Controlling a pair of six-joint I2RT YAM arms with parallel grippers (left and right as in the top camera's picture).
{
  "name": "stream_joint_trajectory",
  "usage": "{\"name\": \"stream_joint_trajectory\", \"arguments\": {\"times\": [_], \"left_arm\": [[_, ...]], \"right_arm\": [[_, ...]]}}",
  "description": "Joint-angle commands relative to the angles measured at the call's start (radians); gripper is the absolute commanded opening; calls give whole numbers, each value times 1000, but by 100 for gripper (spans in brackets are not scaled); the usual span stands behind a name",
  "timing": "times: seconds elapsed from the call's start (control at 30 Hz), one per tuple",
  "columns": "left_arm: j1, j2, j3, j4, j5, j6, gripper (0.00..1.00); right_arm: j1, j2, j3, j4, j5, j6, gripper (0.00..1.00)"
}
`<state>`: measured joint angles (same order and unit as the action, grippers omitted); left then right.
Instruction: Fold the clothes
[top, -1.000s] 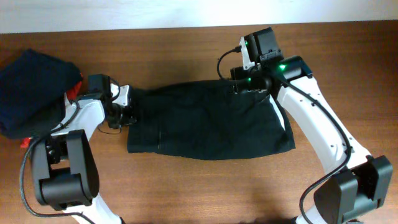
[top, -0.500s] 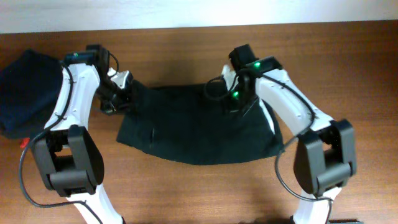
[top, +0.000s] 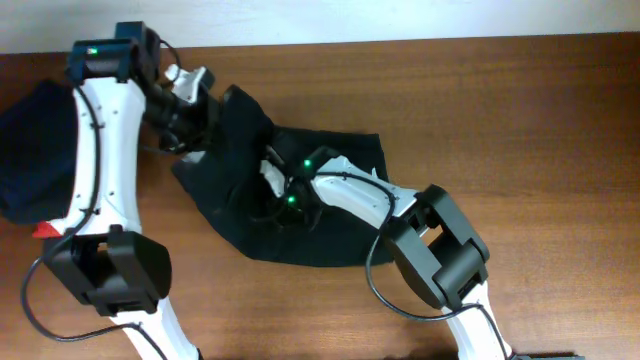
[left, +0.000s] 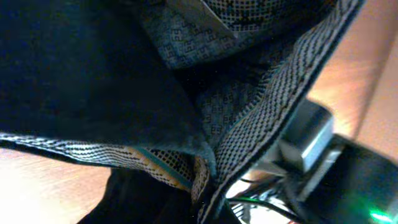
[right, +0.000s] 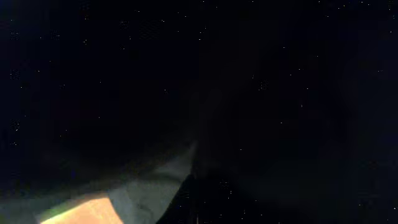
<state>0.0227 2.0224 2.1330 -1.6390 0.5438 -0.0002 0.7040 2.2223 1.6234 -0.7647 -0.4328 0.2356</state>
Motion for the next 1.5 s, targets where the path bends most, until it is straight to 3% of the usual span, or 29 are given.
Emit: {"name": "stream_joint_trajectory", "arguments": {"times": [0.0, 0.07, 0.17, 0.27, 0.4, 0.57, 0.73, 0.8, 0.83, 0.93, 1.03, 1.13, 1.17, 1.33, 1.47], "left_arm": [[-80, -8, 11, 6, -45, 5, 1], [-115, -8, 11, 8, -45, 5, 1], [-153, -7, 11, 36, -45, -35, 1], [-223, -7, 11, 91, -45, -93, 1], [-363, 41, 10, 129, -79, -155, 1], [-486, 116, 10, 155, -81, -172, 1], [-497, 120, 10, 196, -81, -198, 2], [-498, 120, 10, 256, -18, -198, 50], [-498, 120, 11, 284, -4, -197, 56], [-457, 119, 34, 349, 1, -175, 58], [-317, 122, 65, 424, -104, -166, 59], [-299, 123, 59, 502, -259, -166, 67], [-303, 130, 57, 516, -279, -151, 67], [-306, 342, 58, 544, -279, -106, 67], [-315, 465, 58, 538, -274, -107, 67]], "right_arm": [[-97, -149, 87, -144, 153, -44, 5], [-214, -243, 90, -310, 320, -76, 5], [-387, -237, 11, -467, 370, -134, 5], [-463, -237, -168, -380, 355, -135, 5], [-460, -237, -360, -199, 336, -134, 5], [-461, -237, -373, -181, 324, -130, 5], [-460, -237, -373, -181, 282, -130, 5], [-460, -237, -373, -181, 282, -126, 5], [-463, -238, -373, -185, 282, -126, 6], [-544, -241, -307, -274, 288, -127, 4], [-719, -292, -58, -513, 248, -158, 4], [-711, -340, 107, -633, -76, -391, 5], [-687, -348, 113, -636, -153, -402, 5], [-457, -345, -55, -541, -230, -376, 5], [-367, -345, -363, -270, -225, -262, 5]]}}
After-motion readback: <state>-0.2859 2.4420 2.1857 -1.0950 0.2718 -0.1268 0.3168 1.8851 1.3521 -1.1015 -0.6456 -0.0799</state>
